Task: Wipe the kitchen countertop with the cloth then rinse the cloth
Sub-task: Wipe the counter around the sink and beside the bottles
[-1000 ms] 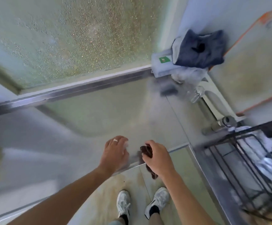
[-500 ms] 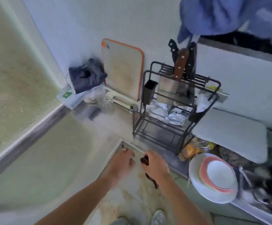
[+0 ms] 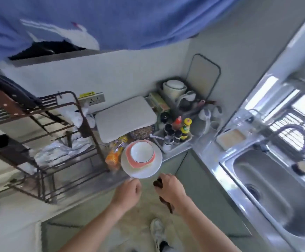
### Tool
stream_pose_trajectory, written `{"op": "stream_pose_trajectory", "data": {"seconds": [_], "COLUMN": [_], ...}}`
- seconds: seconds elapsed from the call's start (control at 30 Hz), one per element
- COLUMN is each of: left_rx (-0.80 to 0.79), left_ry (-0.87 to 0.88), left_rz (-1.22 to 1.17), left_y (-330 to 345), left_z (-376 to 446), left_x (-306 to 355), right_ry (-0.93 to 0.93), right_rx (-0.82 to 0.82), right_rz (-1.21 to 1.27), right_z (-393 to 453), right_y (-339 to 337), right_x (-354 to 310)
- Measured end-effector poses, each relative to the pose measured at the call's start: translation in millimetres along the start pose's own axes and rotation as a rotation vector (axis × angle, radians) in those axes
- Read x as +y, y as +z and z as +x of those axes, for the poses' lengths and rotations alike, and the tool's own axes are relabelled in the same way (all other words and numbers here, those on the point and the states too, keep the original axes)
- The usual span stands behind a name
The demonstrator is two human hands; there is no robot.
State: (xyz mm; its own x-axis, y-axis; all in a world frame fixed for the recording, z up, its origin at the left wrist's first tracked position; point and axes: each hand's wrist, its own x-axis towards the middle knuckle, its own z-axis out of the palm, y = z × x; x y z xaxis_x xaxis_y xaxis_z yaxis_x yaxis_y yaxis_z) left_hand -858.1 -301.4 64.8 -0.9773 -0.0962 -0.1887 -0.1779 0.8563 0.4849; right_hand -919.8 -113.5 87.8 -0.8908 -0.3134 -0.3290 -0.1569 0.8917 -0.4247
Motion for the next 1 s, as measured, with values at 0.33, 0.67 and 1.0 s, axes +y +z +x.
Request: {"op": "stream_pose_trajectory", "data": {"seconds": [0.33,0.67,1.0], "left_rx": [-0.232,-0.280,-0.184], "left_ry": [0.253,0.236,0.187], "left_rz": [0.015,0.068,0.096], "left_y": [69,145,187], "left_z": [33,92,198], "left_x": [142,217,238], "right_ry": [0.315,0.269,0.212], "right_rx": [0.209,0.437,0.551], "right_rz": [0.113,0.316,0.152], "right_z": [-71,-3,130], "right_y": [-40,-54,-65], "right_x": [143,254,312]}}
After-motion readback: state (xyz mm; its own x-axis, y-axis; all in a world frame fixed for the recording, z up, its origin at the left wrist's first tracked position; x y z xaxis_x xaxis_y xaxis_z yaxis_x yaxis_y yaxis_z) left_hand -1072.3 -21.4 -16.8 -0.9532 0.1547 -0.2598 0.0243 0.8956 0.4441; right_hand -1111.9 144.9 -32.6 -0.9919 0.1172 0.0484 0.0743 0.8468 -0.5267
